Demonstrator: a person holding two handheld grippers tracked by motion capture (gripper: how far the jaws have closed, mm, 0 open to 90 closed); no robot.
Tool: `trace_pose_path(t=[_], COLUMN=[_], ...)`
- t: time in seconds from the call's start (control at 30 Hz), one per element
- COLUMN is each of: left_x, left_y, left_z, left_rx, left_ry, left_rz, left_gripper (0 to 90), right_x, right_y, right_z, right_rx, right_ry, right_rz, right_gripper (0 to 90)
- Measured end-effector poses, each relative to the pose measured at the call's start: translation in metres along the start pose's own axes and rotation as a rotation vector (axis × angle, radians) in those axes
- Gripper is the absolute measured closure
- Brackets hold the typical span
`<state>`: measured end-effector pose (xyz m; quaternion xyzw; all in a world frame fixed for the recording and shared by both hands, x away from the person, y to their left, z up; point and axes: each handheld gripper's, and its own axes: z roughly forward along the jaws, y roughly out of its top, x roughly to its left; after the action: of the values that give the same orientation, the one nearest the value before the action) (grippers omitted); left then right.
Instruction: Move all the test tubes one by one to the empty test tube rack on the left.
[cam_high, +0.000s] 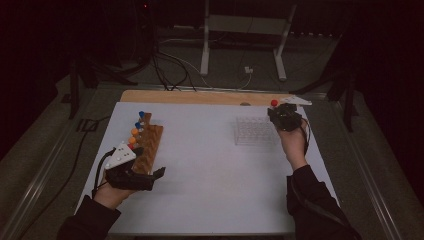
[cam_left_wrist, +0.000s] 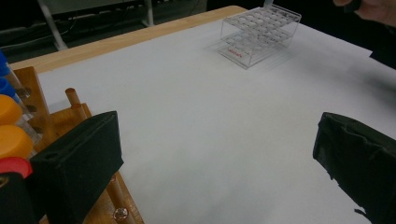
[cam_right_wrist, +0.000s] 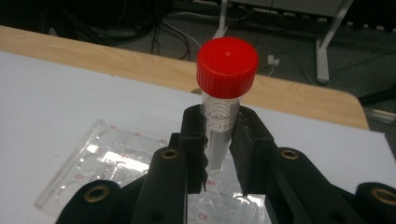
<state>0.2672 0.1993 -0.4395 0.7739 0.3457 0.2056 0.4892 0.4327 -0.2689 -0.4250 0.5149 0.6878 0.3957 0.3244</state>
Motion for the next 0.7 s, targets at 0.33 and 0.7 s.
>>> trace_pose_path(t=[0.33, 0.7], left_x=[-0.005, -0.009], left_y=[0.005, 0.013], left_z=[0.004, 0.008], left_rx=[0.005, 0.008], left_ry=[-0.024, -0.054], left_rz=[0.011, 0.029], left_gripper=[2.1, 2.1], right_x=[0.015, 0.042], right_y=[0.008, -0.002], right_z=[-0.025, -0.045], right_rx=[-0.035, -0.036], right_ry=[0.062, 0.160], right_rz=[-0.035, -0.091], right_gripper=[74.6, 74.6])
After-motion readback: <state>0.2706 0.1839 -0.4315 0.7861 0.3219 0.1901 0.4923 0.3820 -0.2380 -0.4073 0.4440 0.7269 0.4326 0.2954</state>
